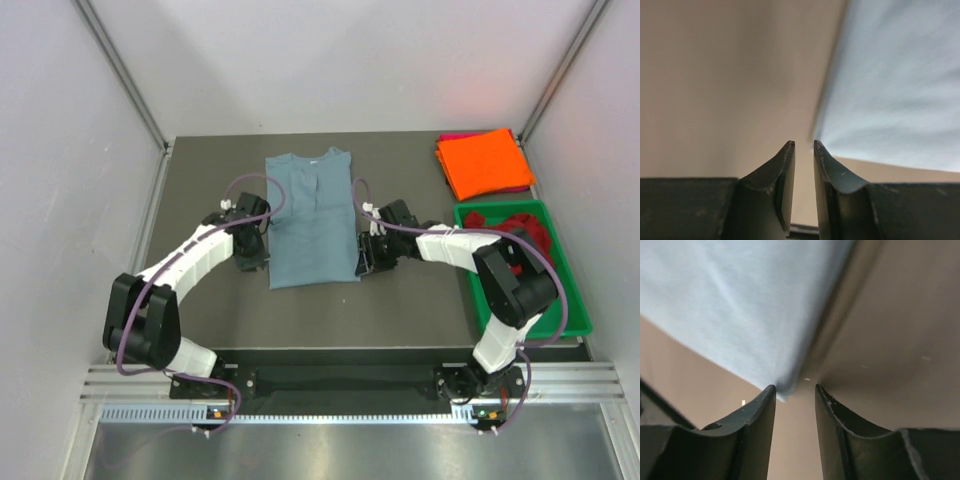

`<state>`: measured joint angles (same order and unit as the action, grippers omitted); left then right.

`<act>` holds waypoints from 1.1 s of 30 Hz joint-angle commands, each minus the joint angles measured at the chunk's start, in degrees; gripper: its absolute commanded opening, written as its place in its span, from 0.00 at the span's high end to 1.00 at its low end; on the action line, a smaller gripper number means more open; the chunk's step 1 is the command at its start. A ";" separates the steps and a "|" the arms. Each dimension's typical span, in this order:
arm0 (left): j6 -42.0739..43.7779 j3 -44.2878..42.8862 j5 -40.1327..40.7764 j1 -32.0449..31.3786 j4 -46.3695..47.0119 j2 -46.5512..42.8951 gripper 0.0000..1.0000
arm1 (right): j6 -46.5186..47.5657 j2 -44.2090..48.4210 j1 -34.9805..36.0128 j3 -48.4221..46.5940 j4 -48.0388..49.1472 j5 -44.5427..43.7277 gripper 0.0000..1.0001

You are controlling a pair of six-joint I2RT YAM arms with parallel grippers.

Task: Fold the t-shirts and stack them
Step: Fold the tshirt

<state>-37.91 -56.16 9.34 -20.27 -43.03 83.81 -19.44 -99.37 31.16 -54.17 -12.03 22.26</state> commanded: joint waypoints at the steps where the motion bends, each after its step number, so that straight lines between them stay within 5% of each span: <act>1: 3.27 -8.24 1.14 0.06 -0.23 -1.55 0.73 | 0.29 2.87 0.31 -4.88 -10.37 -7.40 0.62; 11: 5.13 -12.03 -12.86 0.15 10.50 10.91 0.79 | 1.24 -0.72 0.31 -17.36 -12.58 -7.42 0.75; 26: 7.94 -31.54 -1.70 2.78 11.83 30.34 0.80 | 5.82 -24.36 -3.29 -43.37 -13.46 -3.81 0.80; 33: 9.52 -32.96 0.94 3.57 14.80 33.79 0.81 | 5.73 -27.80 -6.45 -46.20 -12.67 -4.51 0.80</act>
<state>-30.11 -88.25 7.84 -16.88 -31.88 117.38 -14.96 -127.04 26.33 -97.25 -26.02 17.93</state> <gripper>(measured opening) 0.194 0.201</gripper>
